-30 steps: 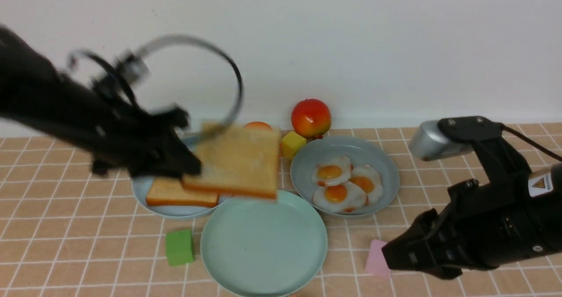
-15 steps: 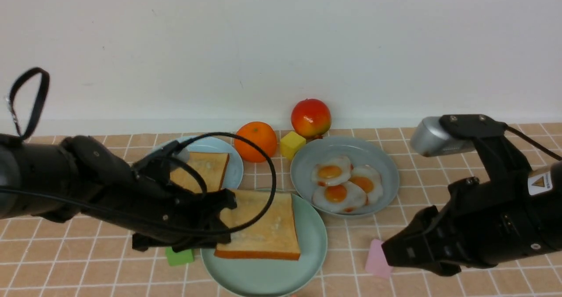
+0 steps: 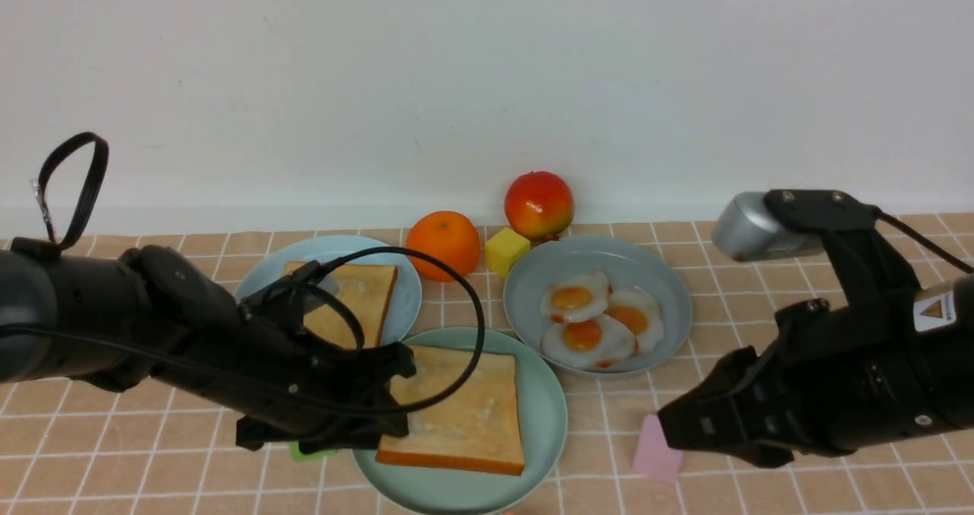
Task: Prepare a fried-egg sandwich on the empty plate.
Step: Use the left arm to put a slice of bread into the empty plate in the middle, then use the right arm to grab a fried egg
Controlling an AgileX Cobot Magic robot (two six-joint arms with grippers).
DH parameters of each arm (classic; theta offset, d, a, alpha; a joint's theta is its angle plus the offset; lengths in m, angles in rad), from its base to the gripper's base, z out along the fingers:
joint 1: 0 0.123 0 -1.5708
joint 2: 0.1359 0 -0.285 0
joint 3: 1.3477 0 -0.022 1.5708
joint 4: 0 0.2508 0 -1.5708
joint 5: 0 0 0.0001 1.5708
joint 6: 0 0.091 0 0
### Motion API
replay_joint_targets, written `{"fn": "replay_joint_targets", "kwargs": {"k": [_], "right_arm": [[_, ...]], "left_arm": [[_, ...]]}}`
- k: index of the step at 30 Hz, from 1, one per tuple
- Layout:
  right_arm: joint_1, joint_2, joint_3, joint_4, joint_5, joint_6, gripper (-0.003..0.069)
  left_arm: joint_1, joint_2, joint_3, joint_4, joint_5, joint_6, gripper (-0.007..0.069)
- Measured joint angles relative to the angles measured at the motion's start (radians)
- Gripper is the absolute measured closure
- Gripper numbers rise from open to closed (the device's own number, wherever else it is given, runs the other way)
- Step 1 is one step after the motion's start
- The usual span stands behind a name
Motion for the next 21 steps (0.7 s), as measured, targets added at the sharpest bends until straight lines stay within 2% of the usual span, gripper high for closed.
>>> {"fn": "replay_joint_targets", "kwargs": {"k": [3,4,7,10,11,16,18,20,21], "right_arm": [[0.0,0.0,0.0,0.006,-0.006,0.0,0.0446],[0.0,0.0,0.0,0.006,-0.007,0.0,0.0445],[0.0,0.0,0.0,0.005,-0.046,0.003,0.0419],[-0.001,0.003,-0.007,-0.02,-0.074,0.025,0.0372],[-0.017,0.022,-0.032,-0.049,-0.075,0.051,0.0319],[-0.084,0.139,-0.129,-0.12,-0.095,0.132,0.0197],[-0.101,0.172,-0.146,-0.114,-0.112,0.167,0.0178],[-0.142,0.263,-0.164,-0.034,-0.15,0.256,0.0142],[-0.144,0.269,-0.164,-0.025,-0.15,0.262,0.0141]], "left_arm": [[0.002,-0.006,-0.007,0.01,0.019,0.0,0.0283],[0.003,-0.008,-0.007,0.012,0.022,0.0,0.0276],[0.024,-0.04,-0.056,0.073,0.08,0.0,0.0186],[0.055,-0.08,-0.114,0.14,0.157,0.0,0.0152],[0.077,-0.117,-0.165,0.183,0.224,0.005,0.0145],[0.077,-0.263,-0.221,0.221,0.373,0.08,0.0184],[0.064,-0.304,-0.211,0.22,0.387,0.111,0.0211],[0.016,-0.429,-0.159,0.225,0.372,0.182,0.03],[0.016,-0.438,-0.154,0.225,0.368,0.187,0.03]]}}
